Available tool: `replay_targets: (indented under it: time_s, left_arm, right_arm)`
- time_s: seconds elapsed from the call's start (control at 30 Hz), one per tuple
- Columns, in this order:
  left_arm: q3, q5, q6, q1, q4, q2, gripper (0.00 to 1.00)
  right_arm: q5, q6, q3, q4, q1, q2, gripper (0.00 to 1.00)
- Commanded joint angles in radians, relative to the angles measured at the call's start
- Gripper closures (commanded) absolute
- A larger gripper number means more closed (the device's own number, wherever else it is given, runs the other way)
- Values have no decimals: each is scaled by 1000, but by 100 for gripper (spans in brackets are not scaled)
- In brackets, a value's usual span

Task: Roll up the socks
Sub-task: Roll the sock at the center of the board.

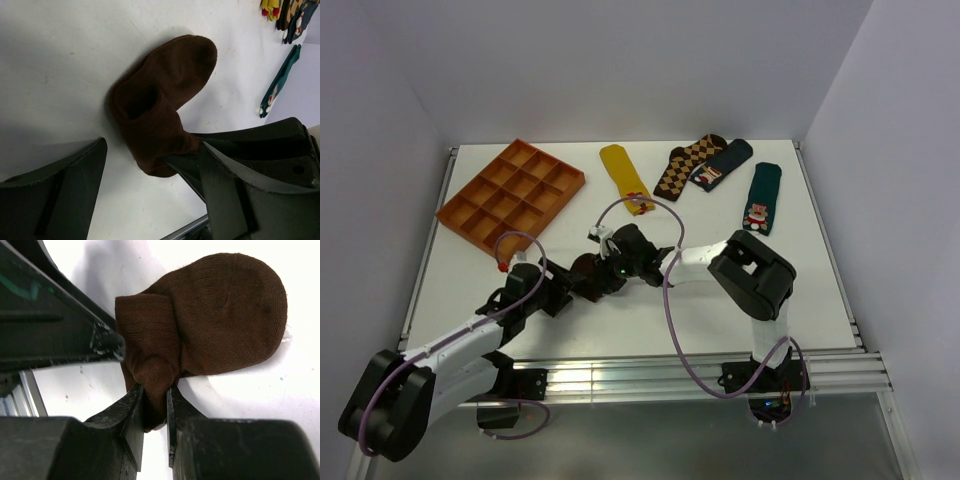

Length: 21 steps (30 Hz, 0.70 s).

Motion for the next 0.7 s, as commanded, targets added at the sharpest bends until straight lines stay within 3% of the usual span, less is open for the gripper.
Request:
replay_targets:
  time_s: [0.0, 0.27, 0.37, 0.43, 0.57, 0.67]
  left_arm:
    - [-27, -31, -33, -22, 62, 49, 22]
    - [-41, -61, -35, -39, 92, 105, 34]
    - [-42, -62, -32, -39, 96, 121, 48]
    - [-42, -59, -26, -41, 102, 128, 52]
    - [-38, -62, -21, -41, 96, 151, 72]
    - [-15, -65, -9, -41, 53, 164, 87]
  right_arm:
    - [38, 60, 15, -13, 13, 32, 100]
    - [30, 124, 31, 10, 22, 38, 100]
    - [35, 147, 25, 28, 22, 34, 100]
    - [44, 163, 22, 37, 21, 32, 100]
    - [40, 178, 26, 45, 22, 29, 99]
    - [38, 169, 15, 42, 21, -1, 84]
